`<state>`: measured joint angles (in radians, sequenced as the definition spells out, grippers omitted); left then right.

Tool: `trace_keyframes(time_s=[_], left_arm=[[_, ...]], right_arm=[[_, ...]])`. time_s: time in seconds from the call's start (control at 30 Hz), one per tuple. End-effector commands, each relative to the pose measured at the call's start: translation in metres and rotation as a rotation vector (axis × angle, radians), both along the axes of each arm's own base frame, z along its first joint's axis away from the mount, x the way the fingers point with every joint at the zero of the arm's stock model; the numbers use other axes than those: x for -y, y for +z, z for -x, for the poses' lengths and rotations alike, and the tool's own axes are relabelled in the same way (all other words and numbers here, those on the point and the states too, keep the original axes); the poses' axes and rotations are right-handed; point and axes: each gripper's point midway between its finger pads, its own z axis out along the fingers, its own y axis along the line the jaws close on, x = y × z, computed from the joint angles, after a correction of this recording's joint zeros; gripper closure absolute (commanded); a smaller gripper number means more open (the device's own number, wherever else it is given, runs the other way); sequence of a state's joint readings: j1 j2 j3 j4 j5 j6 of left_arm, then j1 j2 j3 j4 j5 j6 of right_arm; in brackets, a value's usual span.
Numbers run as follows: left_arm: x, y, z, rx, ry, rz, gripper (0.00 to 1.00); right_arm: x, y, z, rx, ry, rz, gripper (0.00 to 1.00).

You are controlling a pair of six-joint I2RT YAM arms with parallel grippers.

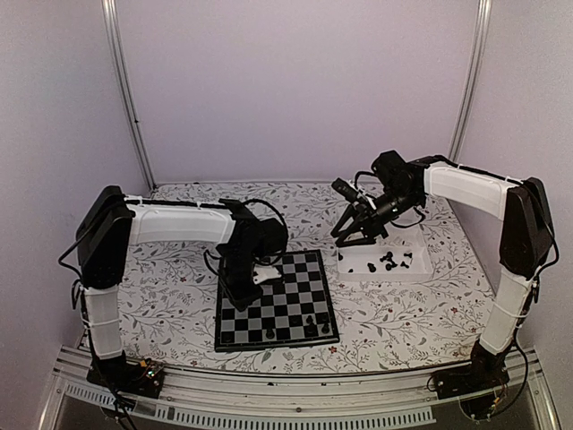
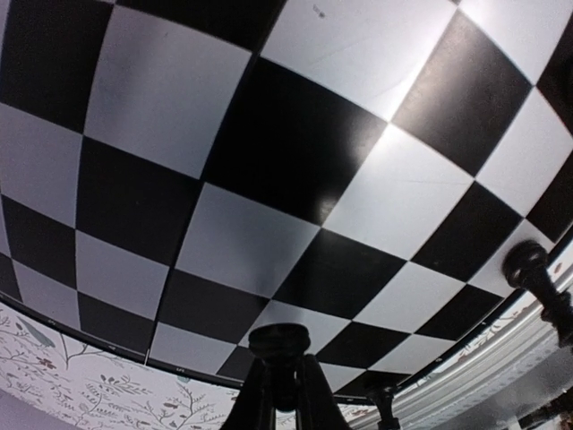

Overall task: Set up the chess pieces on the board
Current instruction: Place the chess piece on the chessboard, then pick up the chess piece from the chessboard.

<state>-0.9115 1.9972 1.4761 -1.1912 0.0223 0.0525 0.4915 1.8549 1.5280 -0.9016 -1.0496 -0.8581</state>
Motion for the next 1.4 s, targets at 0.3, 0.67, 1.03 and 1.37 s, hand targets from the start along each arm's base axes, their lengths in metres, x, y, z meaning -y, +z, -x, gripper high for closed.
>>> trace_keyframes(time_s=[0.3,0.67,1.03,1.37], left_arm=[[0.003,-0.012,0.005,-0.038,-0.036,-0.034,0.91],[0.009,-0.012,0.002,-0.016,-0.044,-0.036,0.69],[0.012,0.002,-0.006,0.048,-0.044,-0.025,0.69],[0.034,0.063,-0.030,0.275,0.002,0.215,0.61]], right_arm=[[0.003,-0.005,0.008,-0.024,0.040,0.004,0.52],[0.003,-0.009,0.010,-0.045,0.054,0.008,0.48],[0.003,-0.006,0.013,-0.057,0.061,-0.001,0.45],[0.006,0.013,0.002,0.022,0.031,0.051,0.01]])
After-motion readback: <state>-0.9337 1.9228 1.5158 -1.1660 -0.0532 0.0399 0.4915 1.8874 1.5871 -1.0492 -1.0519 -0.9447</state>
